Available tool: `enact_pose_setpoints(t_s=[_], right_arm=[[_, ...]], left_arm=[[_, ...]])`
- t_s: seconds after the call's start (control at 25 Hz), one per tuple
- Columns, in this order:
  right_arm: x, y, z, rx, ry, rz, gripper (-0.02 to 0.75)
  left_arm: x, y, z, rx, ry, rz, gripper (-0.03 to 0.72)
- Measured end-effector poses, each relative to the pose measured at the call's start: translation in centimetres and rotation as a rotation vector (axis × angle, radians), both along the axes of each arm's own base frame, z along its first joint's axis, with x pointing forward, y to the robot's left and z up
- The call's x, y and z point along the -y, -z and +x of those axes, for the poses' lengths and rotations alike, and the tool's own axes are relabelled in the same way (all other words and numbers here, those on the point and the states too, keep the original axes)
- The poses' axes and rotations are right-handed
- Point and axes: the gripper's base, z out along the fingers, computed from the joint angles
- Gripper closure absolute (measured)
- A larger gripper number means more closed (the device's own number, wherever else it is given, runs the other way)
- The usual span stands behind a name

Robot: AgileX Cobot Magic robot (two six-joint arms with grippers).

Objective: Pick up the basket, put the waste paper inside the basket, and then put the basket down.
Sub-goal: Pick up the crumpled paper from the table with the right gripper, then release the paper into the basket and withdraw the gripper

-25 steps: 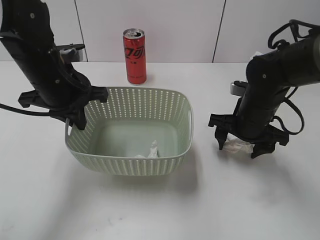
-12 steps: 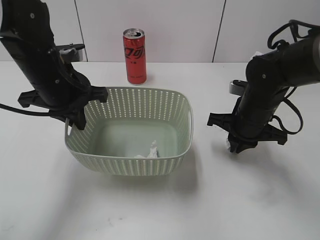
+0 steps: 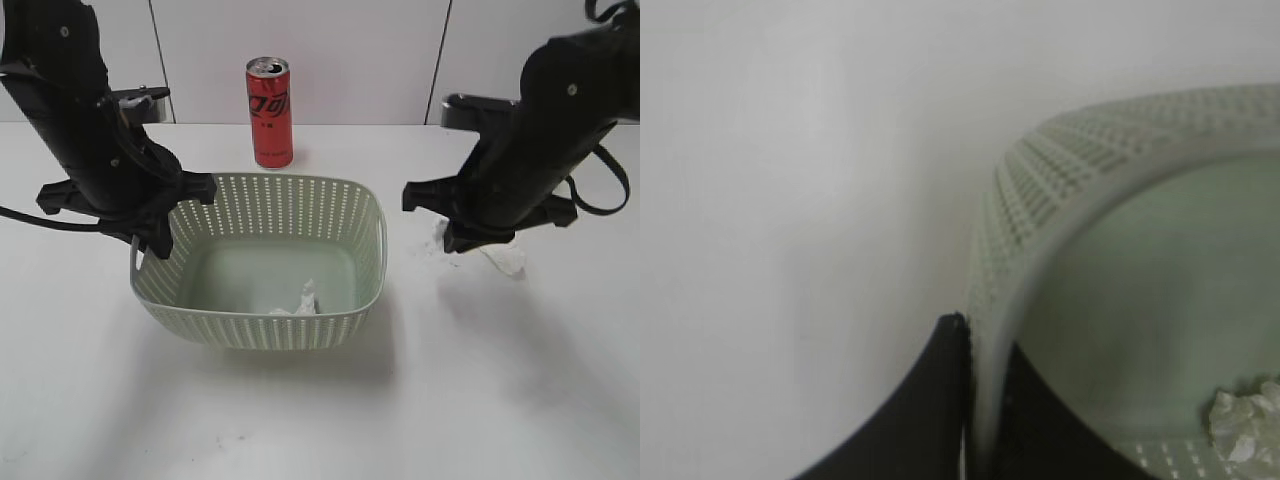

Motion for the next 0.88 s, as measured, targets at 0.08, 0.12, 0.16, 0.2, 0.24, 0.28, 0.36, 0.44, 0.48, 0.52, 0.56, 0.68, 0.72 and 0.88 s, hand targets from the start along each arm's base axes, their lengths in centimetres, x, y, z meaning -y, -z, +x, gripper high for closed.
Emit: enact_pose_setpoints(t_s=[0.08,0.12,0.16,0.2,0.24,0.28,0.36,0.44,0.48,0.52,0.56,0.68,0.72,0.88], right_arm=[[-1.3,-2.8,-1.1,0.090,-0.104,0.051,0.713],[-2.0,-4.1,-1.7,0.143,-0.151,0.078,0.713],[-2.6,-5.3,-2.1,0.201,-0.188,0.111,0.713],[-3.1,-6.3,-2.3,0.256,-0.211,0.143,0.713],[-3.6,-7.1,-2.6,0.308,-0.236,0.173,0.713],[-4.1,-7.5,-2.8,0.341,-0.262,0.190,0.713],[-4.9,-7.6,-3.2,0.359,-0.311,0.208,0.713],[-5.8,-7.2,-3.6,0.360,-0.386,0.195,0.713],[-6.2,-7.0,-3.8,0.353,-0.417,0.187,0.711],[-6.4,-6.7,-3.9,0.340,-0.446,0.177,0.696],[-6.6,-6.6,-4.0,0.328,-0.466,0.170,0.668],[-7.0,-6.8,-4.0,0.302,-0.520,0.157,0.391],[-7.0,-7.1,-3.9,0.304,-0.528,0.157,0.285],[-7.4,-8.4,-3.6,0.324,-0.546,0.164,0.124]], left_arm=[[0.0,0.0,0.0,0.004,-0.001,-0.002,0.705],[0.0,0.0,0.1,0.008,-0.002,-0.003,0.705],[0.0,0.0,0.1,0.011,-0.002,-0.004,0.705],[0.0,0.0,0.1,0.015,-0.003,-0.006,0.705],[0.1,0.0,0.2,0.017,-0.003,-0.007,0.705],[0.1,0.0,0.2,0.018,-0.004,-0.007,0.705],[0.1,0.0,0.2,0.019,-0.004,-0.007,0.705],[0.1,0.0,0.2,0.020,-0.004,-0.008,0.705],[0.1,0.0,0.2,0.020,-0.004,-0.008,0.705],[0.1,0.0,0.2,0.021,-0.005,-0.009,0.705],[0.1,0.0,0.2,0.021,-0.005,-0.009,0.705],[0.1,0.0,0.2,0.024,-0.005,-0.010,0.705],[0.1,0.0,0.2,0.025,-0.005,-0.010,0.705],[0.1,-0.1,0.3,0.028,-0.008,-0.014,0.705]])
